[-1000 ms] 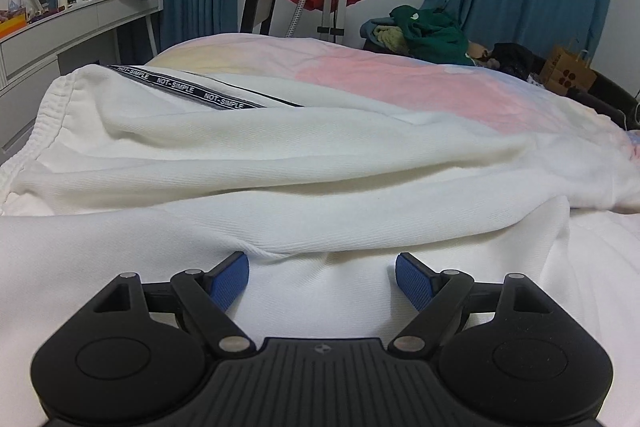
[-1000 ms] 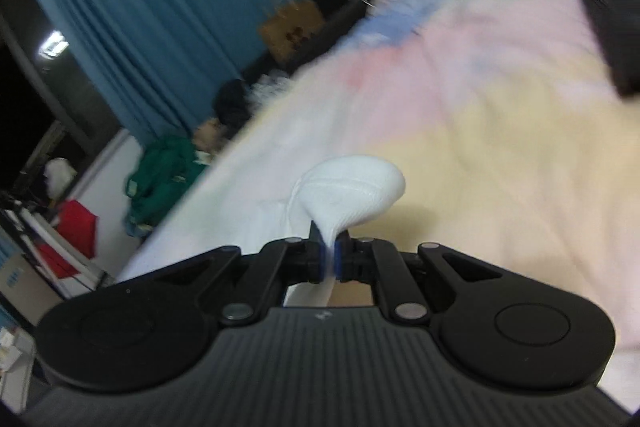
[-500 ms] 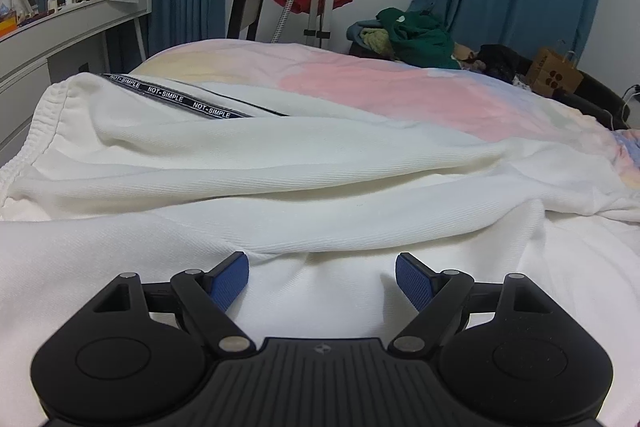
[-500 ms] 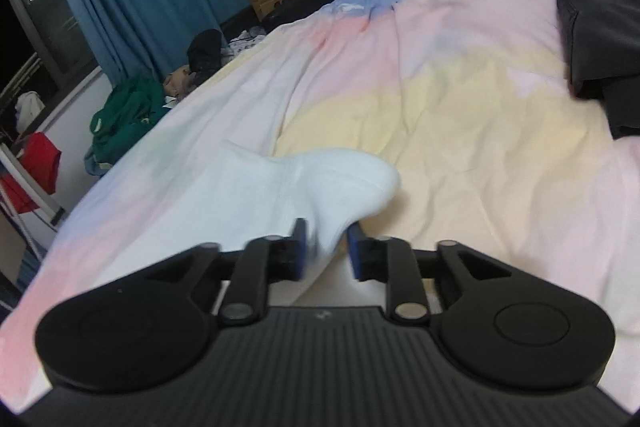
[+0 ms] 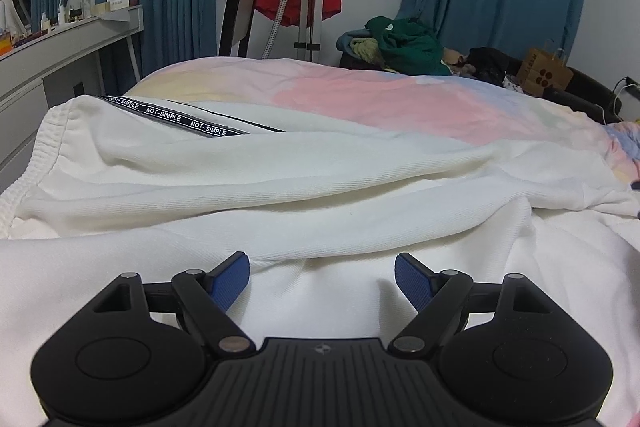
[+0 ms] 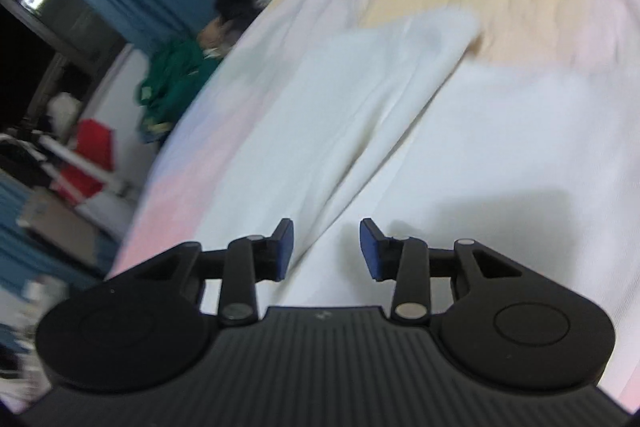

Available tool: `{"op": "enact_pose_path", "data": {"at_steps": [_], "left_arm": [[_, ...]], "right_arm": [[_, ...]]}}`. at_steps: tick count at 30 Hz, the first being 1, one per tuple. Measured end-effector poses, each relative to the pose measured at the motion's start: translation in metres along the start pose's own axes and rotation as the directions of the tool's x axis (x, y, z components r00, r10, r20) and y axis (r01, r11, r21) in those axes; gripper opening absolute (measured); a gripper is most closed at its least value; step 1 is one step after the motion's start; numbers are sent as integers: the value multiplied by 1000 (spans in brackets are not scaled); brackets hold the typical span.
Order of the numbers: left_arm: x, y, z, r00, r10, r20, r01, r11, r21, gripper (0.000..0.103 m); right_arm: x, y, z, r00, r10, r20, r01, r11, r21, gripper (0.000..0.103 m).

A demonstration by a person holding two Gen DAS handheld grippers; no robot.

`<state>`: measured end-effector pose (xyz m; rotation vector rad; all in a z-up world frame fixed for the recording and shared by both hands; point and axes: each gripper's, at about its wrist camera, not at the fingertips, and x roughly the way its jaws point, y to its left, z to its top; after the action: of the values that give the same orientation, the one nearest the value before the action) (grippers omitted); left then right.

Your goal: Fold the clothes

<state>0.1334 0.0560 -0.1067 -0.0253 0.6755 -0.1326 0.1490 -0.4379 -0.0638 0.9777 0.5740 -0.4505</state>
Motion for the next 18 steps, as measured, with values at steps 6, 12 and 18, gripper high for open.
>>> {"op": "enact_pose_path", "data": {"at_steps": [6, 12, 18], "left_arm": [[-12, 9, 5, 999, 1, 42, 1, 999, -41, 80], [-18, 22, 25, 995, 17, 93, -8, 996, -92, 79], [24, 48, 75, 999, 38, -3, -37, 970, -239, 76]], "right_arm": [[-21, 4, -68, 1000, 21, 17, -21, 1000, -5, 40], [-9, 12, -70, 1000, 15, 13, -14, 998, -59, 40], [-4, 13, -70, 1000, 7, 20, -5, 997, -79, 40]]}}
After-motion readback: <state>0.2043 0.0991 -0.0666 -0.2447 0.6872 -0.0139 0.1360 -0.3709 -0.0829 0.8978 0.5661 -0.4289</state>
